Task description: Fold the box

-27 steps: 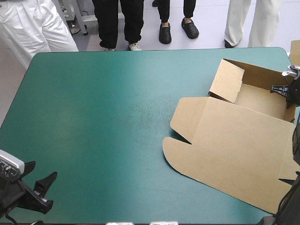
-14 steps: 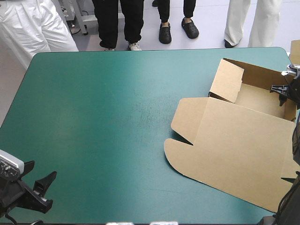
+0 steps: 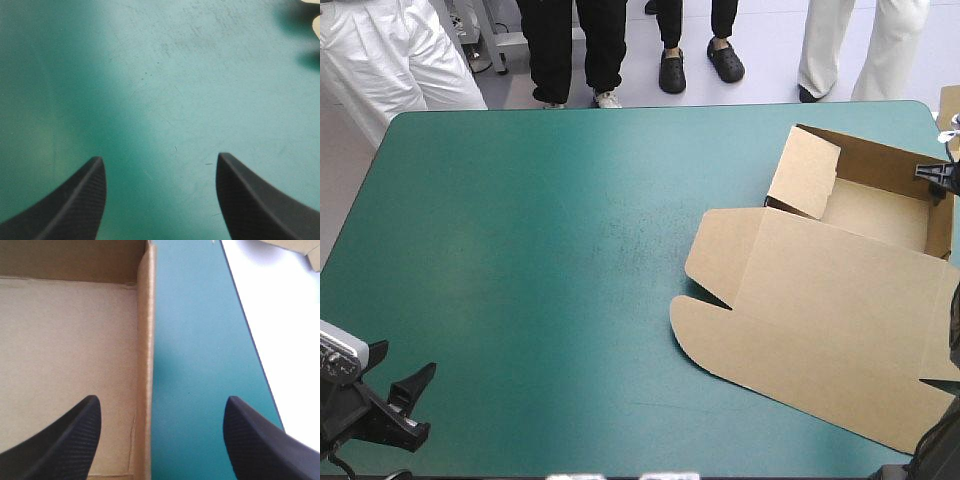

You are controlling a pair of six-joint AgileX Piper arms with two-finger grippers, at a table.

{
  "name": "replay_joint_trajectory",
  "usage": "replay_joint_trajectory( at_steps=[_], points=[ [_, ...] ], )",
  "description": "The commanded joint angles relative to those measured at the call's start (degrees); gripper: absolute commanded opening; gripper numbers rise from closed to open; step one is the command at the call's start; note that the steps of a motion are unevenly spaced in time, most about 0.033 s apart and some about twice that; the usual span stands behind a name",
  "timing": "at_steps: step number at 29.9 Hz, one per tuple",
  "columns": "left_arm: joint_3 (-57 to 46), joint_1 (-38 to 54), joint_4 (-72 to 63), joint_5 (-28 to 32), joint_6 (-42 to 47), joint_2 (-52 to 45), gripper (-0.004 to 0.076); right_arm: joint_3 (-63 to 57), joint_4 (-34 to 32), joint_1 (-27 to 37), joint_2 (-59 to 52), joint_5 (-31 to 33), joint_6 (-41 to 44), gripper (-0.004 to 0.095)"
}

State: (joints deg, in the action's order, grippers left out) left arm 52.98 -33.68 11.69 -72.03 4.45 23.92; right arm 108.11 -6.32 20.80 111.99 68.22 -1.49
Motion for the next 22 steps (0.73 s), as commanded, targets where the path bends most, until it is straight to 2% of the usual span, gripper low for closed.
replay_joint_trajectory(
  at_steps=[1,8,16,22],
  points=[
    [1.4,-0.2,1.6,2.6,0.0,0.6,0.0449,1.4,-0.3,0.2,-6.9,-0.2,0.2,0.0644],
    [1.4,-0.2,1.9,3.7,0.0,0.6,0.0449,1.4,9.4,-1.5,-16.3,2.6,-0.5,0.0642],
    [1.4,-0.2,2.2,6.4,0.0,-0.3,0.0449,1.4,6.3,-15.2,-29.4,2.7,-1.0,0.0528],
    [1.4,-0.2,3.0,6.7,0.0,-0.3,0.0449,-2.5,6.0,-24.6,-39.2,1.6,-0.6,0.0522]
  ],
)
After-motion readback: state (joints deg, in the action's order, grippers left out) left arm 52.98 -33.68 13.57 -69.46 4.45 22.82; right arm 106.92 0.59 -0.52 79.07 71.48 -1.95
